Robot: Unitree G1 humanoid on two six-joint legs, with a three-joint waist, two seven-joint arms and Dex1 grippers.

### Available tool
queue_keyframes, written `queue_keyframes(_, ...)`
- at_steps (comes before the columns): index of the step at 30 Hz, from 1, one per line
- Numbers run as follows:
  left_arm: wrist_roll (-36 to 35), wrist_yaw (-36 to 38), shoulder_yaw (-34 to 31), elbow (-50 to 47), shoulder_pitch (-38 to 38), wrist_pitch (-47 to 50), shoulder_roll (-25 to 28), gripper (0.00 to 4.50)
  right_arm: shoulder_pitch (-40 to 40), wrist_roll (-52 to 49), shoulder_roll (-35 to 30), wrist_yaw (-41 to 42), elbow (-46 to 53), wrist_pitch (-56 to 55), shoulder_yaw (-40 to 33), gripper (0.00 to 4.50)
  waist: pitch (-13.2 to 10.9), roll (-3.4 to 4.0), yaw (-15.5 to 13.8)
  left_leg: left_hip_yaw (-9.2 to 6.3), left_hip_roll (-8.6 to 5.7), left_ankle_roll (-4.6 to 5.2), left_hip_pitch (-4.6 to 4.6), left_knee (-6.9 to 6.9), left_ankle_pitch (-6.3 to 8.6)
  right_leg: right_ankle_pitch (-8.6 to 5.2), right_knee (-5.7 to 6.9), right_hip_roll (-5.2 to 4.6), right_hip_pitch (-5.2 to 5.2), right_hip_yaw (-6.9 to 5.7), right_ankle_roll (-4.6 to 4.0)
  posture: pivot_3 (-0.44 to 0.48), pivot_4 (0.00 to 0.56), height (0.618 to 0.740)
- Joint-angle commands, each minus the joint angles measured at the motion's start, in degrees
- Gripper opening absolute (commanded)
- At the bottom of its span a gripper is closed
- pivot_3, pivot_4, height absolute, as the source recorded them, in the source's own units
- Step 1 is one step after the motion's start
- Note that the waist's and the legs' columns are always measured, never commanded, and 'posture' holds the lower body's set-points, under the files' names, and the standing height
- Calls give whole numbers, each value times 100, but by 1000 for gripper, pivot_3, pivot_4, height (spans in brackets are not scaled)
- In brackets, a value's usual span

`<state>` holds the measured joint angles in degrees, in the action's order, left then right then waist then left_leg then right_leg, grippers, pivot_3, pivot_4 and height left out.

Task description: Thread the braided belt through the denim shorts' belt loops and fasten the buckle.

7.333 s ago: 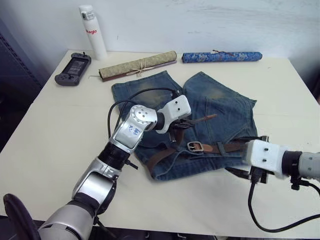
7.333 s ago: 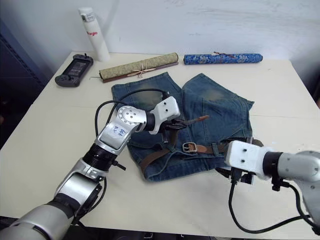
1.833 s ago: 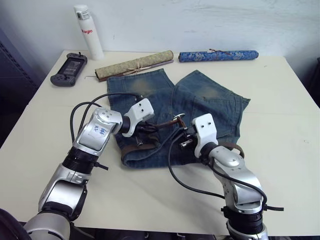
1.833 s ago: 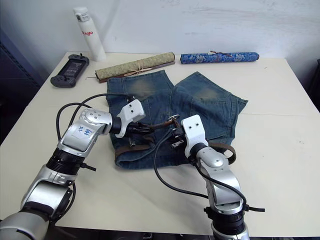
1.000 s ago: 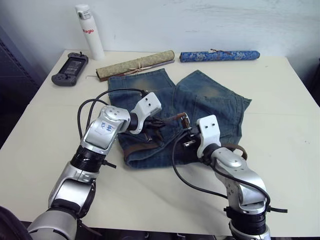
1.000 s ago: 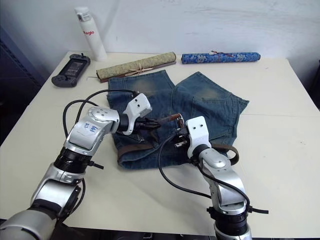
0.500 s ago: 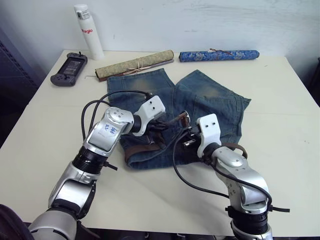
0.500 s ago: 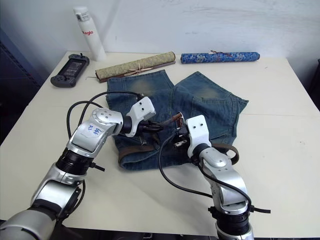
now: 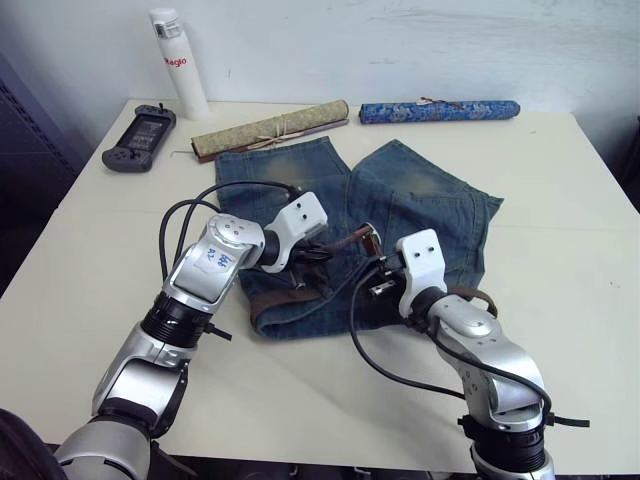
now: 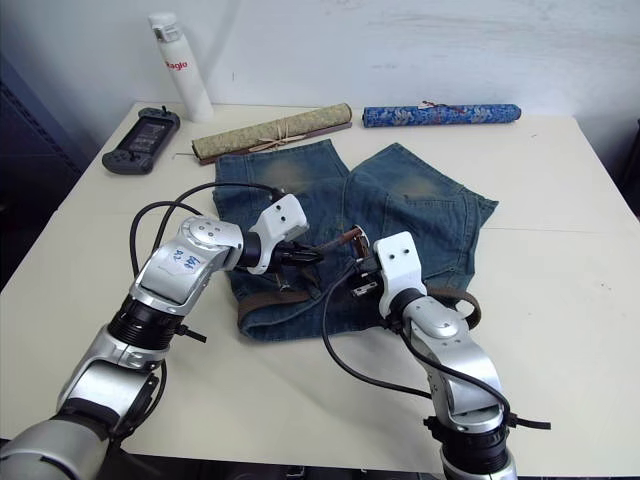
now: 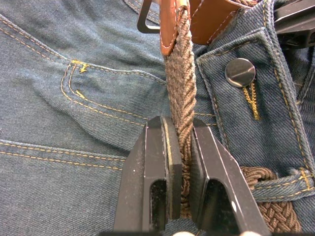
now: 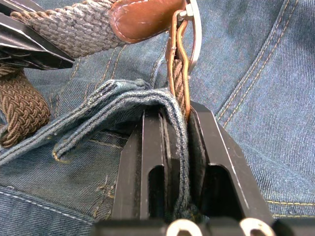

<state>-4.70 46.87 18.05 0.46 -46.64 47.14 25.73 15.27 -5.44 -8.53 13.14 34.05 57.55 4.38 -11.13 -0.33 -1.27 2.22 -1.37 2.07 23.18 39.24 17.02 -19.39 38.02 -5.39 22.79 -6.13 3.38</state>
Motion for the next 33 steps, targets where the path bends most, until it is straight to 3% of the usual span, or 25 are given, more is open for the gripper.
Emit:
queue_keyframes(1, 98, -9, 81, -130, 44, 23, 160, 0, -18, -31, -45, -75, 493, -365, -76, 24, 0, 0, 2, 0, 0, 0, 0, 0, 0, 0, 0, 0, 0, 0, 0, 0, 150, 686)
queue_keyframes(13, 10, -241, -3, -53, -60, 108, -141, 0, -164, -80, -283, 61, 543, -758, 321, 24, 0, 0, -2, 0, 0, 0, 0, -3, 0, 0, -2, 0, 0, -1, 0, 0, 150, 686)
queue_keyframes(25, -46, -159, -11, -156, -2, 175, -33, 0, 6, 190, 24, -864, 145, -726, -354, 24, 0, 0, -9, -1, -2, -3, 0, -4, -2, 0, -4, -2, 0, -1, 0, 0, 150, 686)
queue_keyframes(33, -64, -195, -14, -77, -93, 121, -106, 0, -101, 31, -52, -626, 202, -460, 72, 24, 0, 0, -3, -1, -2, -3, 0, -4, -3, 0, -3, -1, 0, -1, 0, 0, 150, 686)
